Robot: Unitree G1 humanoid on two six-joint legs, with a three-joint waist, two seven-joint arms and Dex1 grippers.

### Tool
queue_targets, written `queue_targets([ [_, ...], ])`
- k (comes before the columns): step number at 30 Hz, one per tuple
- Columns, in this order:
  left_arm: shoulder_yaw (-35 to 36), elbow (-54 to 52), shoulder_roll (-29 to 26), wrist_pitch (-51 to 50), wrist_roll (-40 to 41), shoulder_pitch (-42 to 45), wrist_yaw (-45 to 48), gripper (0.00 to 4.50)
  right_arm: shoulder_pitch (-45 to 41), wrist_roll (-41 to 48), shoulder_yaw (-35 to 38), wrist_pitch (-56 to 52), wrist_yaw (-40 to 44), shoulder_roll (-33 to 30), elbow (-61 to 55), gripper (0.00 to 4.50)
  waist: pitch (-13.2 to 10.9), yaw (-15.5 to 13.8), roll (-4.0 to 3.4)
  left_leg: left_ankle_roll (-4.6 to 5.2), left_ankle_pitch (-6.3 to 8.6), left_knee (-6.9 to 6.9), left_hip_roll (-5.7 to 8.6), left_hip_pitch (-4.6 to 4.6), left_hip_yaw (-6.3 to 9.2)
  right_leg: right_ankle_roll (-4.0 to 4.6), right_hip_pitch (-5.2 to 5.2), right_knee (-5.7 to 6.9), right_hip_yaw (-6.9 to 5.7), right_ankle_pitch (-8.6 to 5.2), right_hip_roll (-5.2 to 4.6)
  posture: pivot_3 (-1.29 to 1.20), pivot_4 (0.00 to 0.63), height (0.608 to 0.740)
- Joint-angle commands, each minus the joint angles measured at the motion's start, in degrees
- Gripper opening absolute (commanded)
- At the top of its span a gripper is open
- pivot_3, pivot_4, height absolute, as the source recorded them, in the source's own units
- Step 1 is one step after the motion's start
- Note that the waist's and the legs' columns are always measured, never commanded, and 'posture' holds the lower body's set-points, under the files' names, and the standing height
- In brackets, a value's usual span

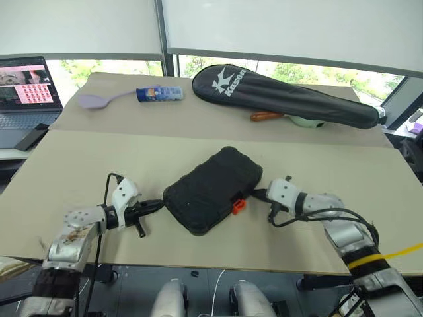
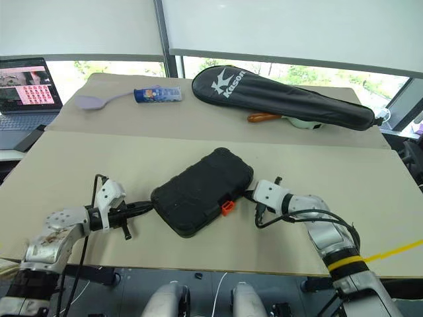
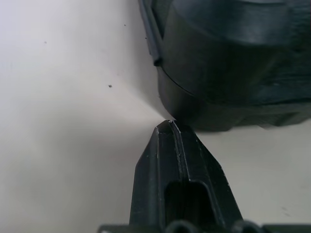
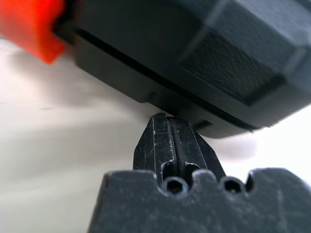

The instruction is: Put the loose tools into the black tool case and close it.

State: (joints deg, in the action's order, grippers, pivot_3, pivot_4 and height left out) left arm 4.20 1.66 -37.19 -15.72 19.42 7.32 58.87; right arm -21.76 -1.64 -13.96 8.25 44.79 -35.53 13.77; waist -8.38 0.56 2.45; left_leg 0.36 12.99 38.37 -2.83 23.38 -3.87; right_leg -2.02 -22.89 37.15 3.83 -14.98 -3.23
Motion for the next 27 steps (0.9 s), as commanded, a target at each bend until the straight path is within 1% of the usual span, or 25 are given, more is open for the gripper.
queue_targets([
  [1,5.42,-6.37,-3.47,-6.34,8.16,-0.62,3.31,0.0,-0.37,3.11,5.05,0.35,1.29,-1.74,0.79,0.01,0.0,0.07,0.0,0.0,0.0,0.0,-0.02,0.09,0.03,0.0,-0.1,0.03,0.01,0.0,-0.02,0.0,0.15,0.74],
  [3,6.32,-5.7,-5.25,-7.62,8.68,0.31,3.78,0.0,1.0,4.86,6.03,-0.57,3.58,-2.63,-0.6,0.01,-0.02,0.09,-0.03,0.0,0.0,0.0,0.01,0.25,0.11,0.0,-0.25,0.06,0.01,0.0,-0.06,0.0,0.15,0.74],
  [5,7.14,-4.71,-6.6,-10.56,11.04,3.88,4.31,0.0,4.64,7.89,7.09,-2.94,7.06,-4.45,-4.99,0.01,-0.03,-0.05,-0.05,0.0,0.0,-0.02,0.02,0.23,0.11,-0.01,-0.23,0.04,0.01,0.0,-0.05,0.0,0.15,0.74],
  [8,5.27,-4.4,-7.27,-13.5,12.39,9.26,5.97,0.0,9.68,10.42,7.68,-6.17,9.81,-6.22,-11.57,0.01,-0.03,-0.53,-0.05,0.01,0.0,-0.02,0.05,0.33,0.08,-0.02,-0.22,-0.01,-0.12,-0.01,-0.02,0.0,0.15,0.74],
  [13,-1.94,-3.16,-2.52,-12.15,9.28,17.29,5.74,0.0,13.14,10.83,6.85,-10.63,8.88,-4.93,-18.29,0.01,-0.03,-0.18,-0.06,0.0,0.0,0.0,0.11,0.32,0.02,-0.02,-0.21,0.0,-0.06,-0.01,-0.01,0.0,0.15,0.74],
  [17,-7.99,-1.14,2.3,-9.35,5.44,22.25,5.52,0.0,13.15,9.78,5.81,-11.92,7.41,-2.44,-19.68,0.01,-0.03,0.17,-0.05,0.0,0.0,0.0,0.1,0.38,0.04,-0.02,-0.26,-0.01,-0.05,-0.01,0.08,0.0,0.15,0.74],
  [23,-13.45,2.67,6.93,-6.6,0.57,24.36,4.17,0.0,13.47,10.22,4.84,-13.56,7.44,-0.73,-22.82,0.01,-0.03,0.19,-0.06,0.0,0.0,0.0,0.1,0.39,0.04,-0.02,-0.28,-0.02,-0.02,-0.01,0.09,0.0,0.15,0.74],
  [27,-15.14,3.79,9.3,-6.84,-1.57,25.2,2.32,0.0,13.63,10.1,4.57,-13.76,7.16,-0.19,-23.43,0.01,-0.03,0.06,-0.06,0.01,0.0,0.04,0.12,0.39,0.05,-0.03,-0.24,-0.02,-0.02,-0.01,0.08,0.0,0.15,0.74],
])
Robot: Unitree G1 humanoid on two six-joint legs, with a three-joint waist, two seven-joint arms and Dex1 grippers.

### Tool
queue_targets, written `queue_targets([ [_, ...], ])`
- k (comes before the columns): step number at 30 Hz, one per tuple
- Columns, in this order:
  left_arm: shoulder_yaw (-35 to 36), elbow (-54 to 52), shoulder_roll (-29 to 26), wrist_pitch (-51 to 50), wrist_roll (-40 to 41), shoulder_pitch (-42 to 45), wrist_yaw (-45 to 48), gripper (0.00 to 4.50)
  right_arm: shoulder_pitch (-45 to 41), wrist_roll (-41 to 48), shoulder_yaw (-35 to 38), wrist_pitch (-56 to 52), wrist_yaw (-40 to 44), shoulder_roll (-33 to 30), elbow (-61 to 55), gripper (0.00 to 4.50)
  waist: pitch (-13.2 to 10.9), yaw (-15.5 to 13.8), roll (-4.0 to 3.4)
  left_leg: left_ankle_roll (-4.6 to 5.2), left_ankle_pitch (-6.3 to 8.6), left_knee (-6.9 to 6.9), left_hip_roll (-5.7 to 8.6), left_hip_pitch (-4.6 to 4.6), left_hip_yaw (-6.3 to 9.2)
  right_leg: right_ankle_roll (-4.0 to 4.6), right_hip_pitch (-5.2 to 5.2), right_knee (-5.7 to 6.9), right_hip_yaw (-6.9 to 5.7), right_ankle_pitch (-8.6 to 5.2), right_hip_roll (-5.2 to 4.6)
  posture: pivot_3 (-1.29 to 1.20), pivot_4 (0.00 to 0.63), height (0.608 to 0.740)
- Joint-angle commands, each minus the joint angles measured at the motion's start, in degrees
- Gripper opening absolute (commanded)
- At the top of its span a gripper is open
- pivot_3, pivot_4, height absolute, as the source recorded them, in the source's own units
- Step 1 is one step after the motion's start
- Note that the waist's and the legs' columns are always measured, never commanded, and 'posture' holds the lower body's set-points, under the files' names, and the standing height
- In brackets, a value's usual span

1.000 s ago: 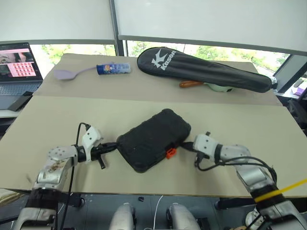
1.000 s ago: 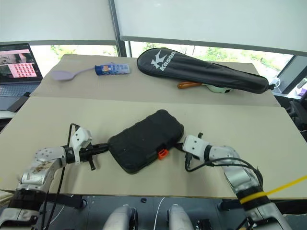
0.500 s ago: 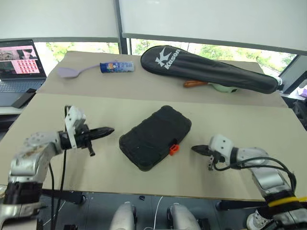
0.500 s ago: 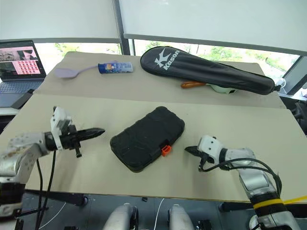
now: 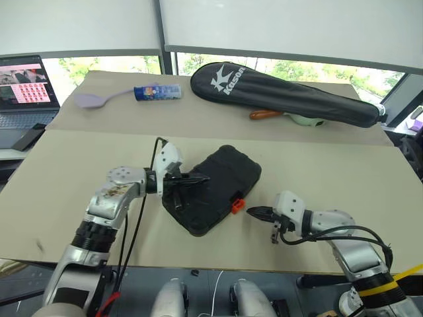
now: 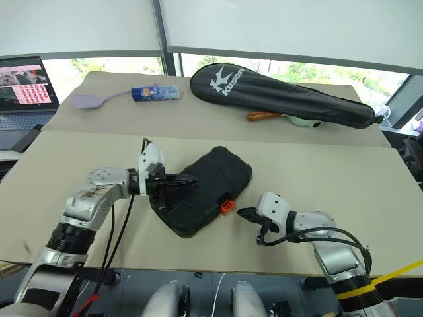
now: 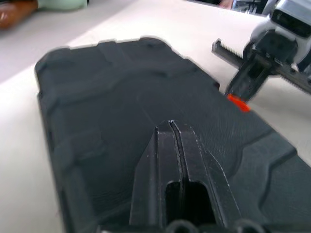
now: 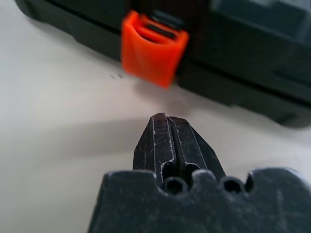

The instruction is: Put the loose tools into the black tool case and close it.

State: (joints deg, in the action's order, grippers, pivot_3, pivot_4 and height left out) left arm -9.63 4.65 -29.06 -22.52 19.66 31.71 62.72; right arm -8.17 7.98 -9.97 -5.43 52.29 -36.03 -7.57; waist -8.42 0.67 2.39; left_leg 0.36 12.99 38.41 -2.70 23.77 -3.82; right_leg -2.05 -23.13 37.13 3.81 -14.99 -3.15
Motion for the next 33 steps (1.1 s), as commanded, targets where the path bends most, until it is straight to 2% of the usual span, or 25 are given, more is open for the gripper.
queue_targets([
  [1,-1.58,1.05,1.65,-0.35,-2.32,0.93,-2.28,0.0,-0.01,0.46,0.52,-0.19,-0.5,0.52,-2.28,0.01,0.0,-0.09,0.0,0.0,0.0,0.02,0.0,0.0,0.01,0.0,0.01,0.0,0.0,0.0,0.0,0.0,0.15,0.74],
  [7,-4.99,1.1,2.17,-1.85,-6.53,-1.4,-4.89,0.0,0.08,1.62,1.02,-0.42,-1.24,2.41,-3.32,0.01,0.04,-0.11,-0.06,0.0,0.0,0.05,0.0,-0.04,0.03,-0.01,0.07,0.02,0.0,0.0,0.0,0.0,0.15,0.74],
  [15,-6.08,-1.0,1.75,-5.44,-6.7,-5.46,-6.03,0.0,-0.98,1.62,1.52,0.02,-2.04,3.95,-3.15,0.01,0.3,0.07,-0.44,0.0,0.01,-0.04,0.0,-0.59,0.02,-0.02,0.55,-0.03,0.0,-0.02,0.0,0.0,0.15,0.74],
  [21,-6.85,-0.75,1.51,-6.51,-7.18,-5.85,-5.67,0.0,-2.11,2.8,1.86,-0.52,-1.95,4.96,-3.37,0.01,0.44,0.24,-0.66,0.0,0.01,-0.07,-0.01,-0.92,0.01,-0.01,0.84,-0.04,0.02,-0.04,0.02,0.0,0.15,0.74],
  [33,-7.83,0.92,1.79,-7.07,-8.51,-5.38,-5.46,0.0,-2.11,3.79,1.7,-1.68,-2.81,6.64,-4.12,0.01,0.61,0.34,-0.85,0.0,0.01,-0.08,-0.02,-0.96,0.01,0.0,0.86,-0.04,0.07,-0.05,0.05,0.0,0.15,0.74],
])
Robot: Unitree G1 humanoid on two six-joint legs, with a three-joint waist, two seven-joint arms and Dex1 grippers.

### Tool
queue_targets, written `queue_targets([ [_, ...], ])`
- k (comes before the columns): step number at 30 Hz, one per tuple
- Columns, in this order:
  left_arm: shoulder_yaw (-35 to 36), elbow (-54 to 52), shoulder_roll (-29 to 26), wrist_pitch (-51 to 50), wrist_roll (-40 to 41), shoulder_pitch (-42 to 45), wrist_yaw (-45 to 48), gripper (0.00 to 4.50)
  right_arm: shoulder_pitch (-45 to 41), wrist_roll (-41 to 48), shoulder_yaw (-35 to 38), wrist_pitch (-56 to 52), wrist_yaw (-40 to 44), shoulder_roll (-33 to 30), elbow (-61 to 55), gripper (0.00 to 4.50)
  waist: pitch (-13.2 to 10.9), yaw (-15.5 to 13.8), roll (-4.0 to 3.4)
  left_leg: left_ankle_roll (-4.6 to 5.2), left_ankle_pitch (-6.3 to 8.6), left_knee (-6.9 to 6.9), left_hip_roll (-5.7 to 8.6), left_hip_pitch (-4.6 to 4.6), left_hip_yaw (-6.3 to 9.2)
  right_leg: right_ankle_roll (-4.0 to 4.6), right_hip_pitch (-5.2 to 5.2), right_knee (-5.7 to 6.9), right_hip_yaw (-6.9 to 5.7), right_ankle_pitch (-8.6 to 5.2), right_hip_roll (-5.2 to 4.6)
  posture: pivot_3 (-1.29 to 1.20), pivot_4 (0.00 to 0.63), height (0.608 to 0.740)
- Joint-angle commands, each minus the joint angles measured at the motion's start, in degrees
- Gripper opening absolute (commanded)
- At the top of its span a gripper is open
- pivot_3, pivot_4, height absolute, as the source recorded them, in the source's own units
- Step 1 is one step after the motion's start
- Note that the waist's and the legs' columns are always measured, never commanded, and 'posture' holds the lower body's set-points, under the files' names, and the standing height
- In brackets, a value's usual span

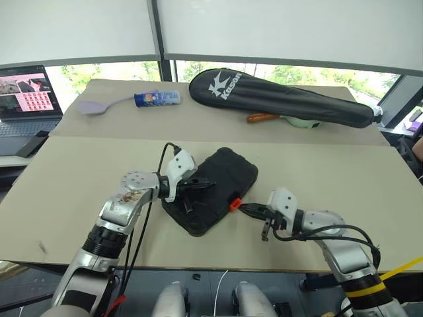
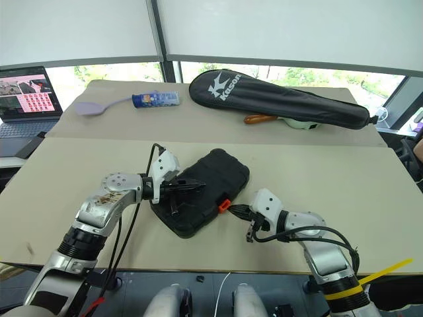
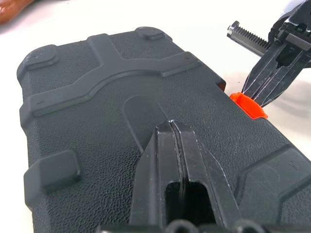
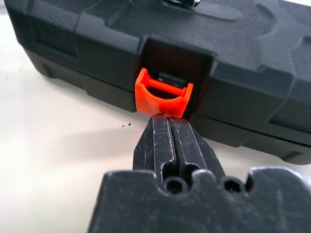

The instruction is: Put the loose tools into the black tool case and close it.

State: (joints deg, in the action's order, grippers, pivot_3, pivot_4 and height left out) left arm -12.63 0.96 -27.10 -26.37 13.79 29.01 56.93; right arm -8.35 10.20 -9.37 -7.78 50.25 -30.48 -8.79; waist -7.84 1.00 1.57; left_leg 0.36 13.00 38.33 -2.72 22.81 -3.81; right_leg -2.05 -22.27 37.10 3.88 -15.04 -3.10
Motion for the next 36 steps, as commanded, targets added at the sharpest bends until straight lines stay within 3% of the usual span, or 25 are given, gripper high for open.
queue_targets([
  [1,-4.99,4.59,-0.22,-3.44,-2.78,-2.79,0.44,0.0,-1.99,1.4,1.02,0.74,-0.92,1.26,-2.7,0.01,0.06,-0.01,-0.05,0.0,0.0,0.0,0.0,-0.01,0.0,0.0,0.01,0.0,0.0,0.0,0.0,0.0,0.15,0.74],
  [15,-5.34,5.19,-0.06,-2.65,-3.1,-3.62,1.07,0.0,-3.72,-1.22,-0.49,0.26,-2.76,4.23,0.44,0.01,0.11,0.45,-0.06,0.0,0.0,-0.03,-0.07,-0.15,0.0,0.04,0.05,0.0,0.1,-0.03,0.09,0.0,0.15,0.74],
  [20,-1.58,4.54,-0.43,1.63,-1.36,-4.46,1.29,0.0,-1.94,1.22,1.18,-0.8,-0.55,2.64,-0.81,0.01,0.11,0.5,-0.06,0.0,0.0,-0.04,-0.08,-0.15,0.0,0.05,0.04,0.0,0.11,-0.03,0.09,0.0,0.15,0.74],
  [23,5.18,1.48,-1.16,4.63,4.07,-6.27,3.04,0.0,-0.13,4.95,4.74,-2.47,0.41,1.15,-2.79,0.01,0.1,0.69,-0.06,0.0,0.0,-0.1,-0.08,-0.14,0.01,0.07,0.01,0.0,0.13,-0.04,0.09,0.0,0.15,0.74],
  [24,7.53,-0.27,-2.05,5.73,5.96,-7.28,4.19,0.26,0.79,6.11,5.92,-2.89,1.12,0.12,-3.76,0.58,0.1,0.8,-0.07,0.0,0.0,-0.14,-0.09,-0.12,0.04,0.08,-0.03,0.0,0.16,-0.05,0.08,0.0,0.15,0.74],
  [26,10.43,-2.44,-4.02,5.66,8.44,-8.88,5.87,0.66,2.13,6.91,7.31,-2.74,2.18,-1.73,-4.71,1.0,0.08,1.0,-0.05,-0.01,0.0,-0.24,-0.1,-0.09,0.12,0.09,-0.08,-0.03,0.17,-0.05,0.07,0.0,0.15,0.74],
  [31,21.53,-6.17,-11.59,9.49,10.62,-17.23,6.12,2.37,5.68,10.31,14.32,-1.59,4.17,-6.77,-5.88,2.64,-0.03,1.34,-0.01,-0.01,0.0,-0.47,-0.1,0.08,0.23,0.14,-0.35,-0.1,0.16,-0.09,0.05,0.0,0.15,0.74],
  [35,28.94,-8.05,-15.76,13.77,8.47,-29.18,5.16,3.88,6.48,8.88,17.54,15.45,11.84,-9.36,1.25,4.06,-0.12,1.23,0.12,-0.01,0.01,-0.48,-0.1,0.25,0.19,0.13,-0.51,-0.15,0.13,-0.09,-0.09,0.0,0.15,0.74],
  [36,30.28,-8.43,-16.08,14.95,7.09,-31.38,3.5,4.34,6.42,8.6,18.23,18.02,12.62,-9.74,3.35,4.08,-0.14,1.23,0.13,-0.01,0.01,-0.49,-0.09,0.24,0.19,0.07,-0.49,-0.15,0.12,-0.13,-0.14,0.0,0.15,0.74],
])
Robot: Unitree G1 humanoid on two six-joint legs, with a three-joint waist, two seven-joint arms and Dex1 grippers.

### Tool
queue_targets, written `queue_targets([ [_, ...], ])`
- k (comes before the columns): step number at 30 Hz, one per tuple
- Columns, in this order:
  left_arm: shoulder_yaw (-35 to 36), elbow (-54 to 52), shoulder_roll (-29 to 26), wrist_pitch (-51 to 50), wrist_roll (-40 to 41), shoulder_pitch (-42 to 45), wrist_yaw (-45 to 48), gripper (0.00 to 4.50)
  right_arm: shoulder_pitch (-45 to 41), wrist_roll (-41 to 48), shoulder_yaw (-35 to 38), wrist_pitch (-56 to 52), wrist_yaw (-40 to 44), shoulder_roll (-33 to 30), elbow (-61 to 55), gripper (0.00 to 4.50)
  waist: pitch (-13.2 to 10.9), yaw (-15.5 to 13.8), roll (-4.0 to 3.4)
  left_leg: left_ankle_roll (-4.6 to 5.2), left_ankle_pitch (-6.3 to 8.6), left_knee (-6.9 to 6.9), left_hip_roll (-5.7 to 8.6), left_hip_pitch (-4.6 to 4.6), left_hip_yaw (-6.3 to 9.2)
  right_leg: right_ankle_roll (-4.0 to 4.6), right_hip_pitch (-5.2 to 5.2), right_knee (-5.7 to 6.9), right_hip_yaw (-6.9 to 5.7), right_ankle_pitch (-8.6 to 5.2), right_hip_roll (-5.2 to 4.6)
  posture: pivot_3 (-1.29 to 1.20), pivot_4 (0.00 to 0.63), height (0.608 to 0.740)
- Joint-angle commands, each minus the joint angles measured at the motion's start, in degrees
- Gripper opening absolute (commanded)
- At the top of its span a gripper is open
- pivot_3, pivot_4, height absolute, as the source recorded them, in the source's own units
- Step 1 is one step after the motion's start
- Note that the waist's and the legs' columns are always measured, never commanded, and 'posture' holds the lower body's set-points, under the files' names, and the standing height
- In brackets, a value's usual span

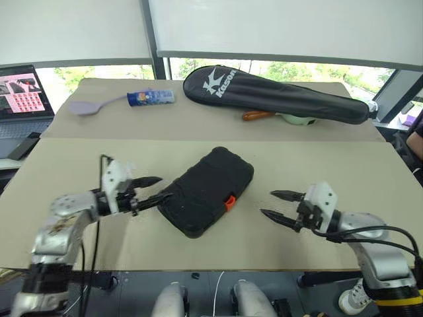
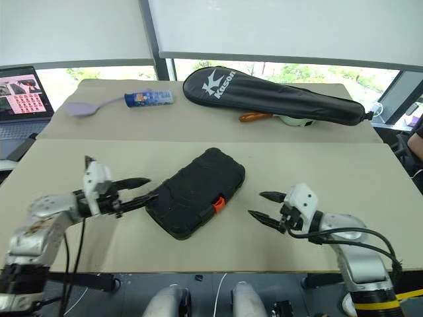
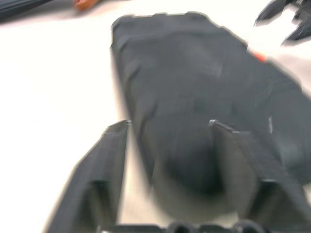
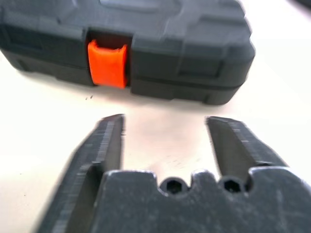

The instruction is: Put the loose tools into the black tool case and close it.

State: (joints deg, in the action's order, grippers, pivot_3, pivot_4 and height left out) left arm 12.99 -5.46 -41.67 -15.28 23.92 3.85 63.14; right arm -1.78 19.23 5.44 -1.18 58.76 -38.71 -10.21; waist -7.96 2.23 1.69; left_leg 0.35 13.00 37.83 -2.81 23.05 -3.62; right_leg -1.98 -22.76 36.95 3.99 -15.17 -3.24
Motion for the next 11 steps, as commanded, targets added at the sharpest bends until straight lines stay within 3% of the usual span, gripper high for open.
queue_targets([
  [1,6.14,-2.18,-1.6,5.35,-3.79,-8.34,-3.72,4.46,-0.17,-0.02,3.74,11.02,5.08,-2.55,6.31,4.08,-0.07,-0.06,0.05,0.0,0.0,0.0,0.01,0.01,-0.03,-0.02,-0.01,-0.07,0.0,-0.01,-0.04,0.0,0.15,0.74],
  [4,9.65,-1.21,-1.12,11.42,-5.3,-12.82,-5.39,4.49,-0.37,1.62,2.86,8.11,9.22,-5.67,8.65,4.29,-0.28,-0.98,0.33,0.02,0.01,0.0,0.02,0.14,-0.08,-0.05,-0.09,-0.16,-0.03,0.01,-0.16,0.0,0.15,0.74],
  [11,11.49,-1.79,0.84,17.05,-6.49,-17.59,-9.26,4.49,-5.17,-1.33,1.22,13.81,8.06,-2.84,16.49,4.29,-0.32,-1.65,0.41,0.01,0.01,0.0,-0.06,0.23,-0.19,0.05,-0.28,-0.14,-0.04,0.04,-0.19,0.0,0.15,0.74],
])
